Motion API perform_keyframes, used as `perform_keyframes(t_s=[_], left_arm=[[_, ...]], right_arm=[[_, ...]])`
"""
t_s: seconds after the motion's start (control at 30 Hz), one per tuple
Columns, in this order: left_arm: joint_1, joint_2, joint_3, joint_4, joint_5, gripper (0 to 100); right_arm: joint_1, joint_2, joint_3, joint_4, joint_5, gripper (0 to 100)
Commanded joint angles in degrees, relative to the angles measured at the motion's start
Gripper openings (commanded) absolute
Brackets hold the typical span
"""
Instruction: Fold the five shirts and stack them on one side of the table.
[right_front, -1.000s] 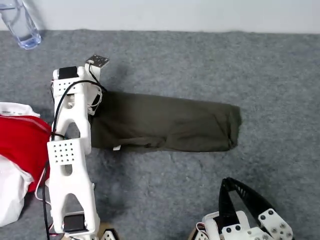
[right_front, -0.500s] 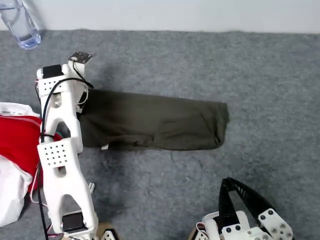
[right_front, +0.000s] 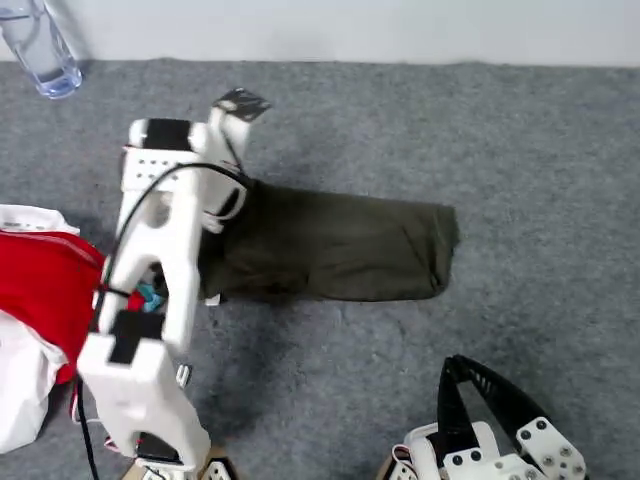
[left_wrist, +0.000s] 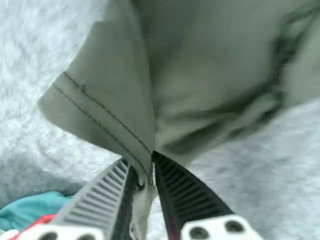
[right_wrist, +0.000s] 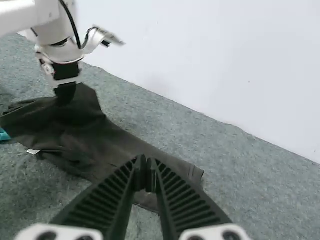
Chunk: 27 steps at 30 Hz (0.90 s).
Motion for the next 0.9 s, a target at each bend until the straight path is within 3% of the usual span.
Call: perform_keyframes(t_s=[0.0,0.23,0.43,0.87], left_arm=[[7.12,-8.26,1.71,1.85,4.48,1],[21.89,-8.88,1.71,-0.70,14.95,1],[29.01,-4.57,-2.95,-6.51,22.24,1],[33.93,24.00,-40.57,-2.20,25.49,1]], right_arm=[[-0.48,0.66,0.18,1.71,-0.09,0.9],[-0.48,0.66,0.18,1.89,-0.09,0.9],[-0.48,0.66,0.18,1.89,-0.26,0.9],[-0.48,0.57,0.18,1.89,-0.09,0.9]])
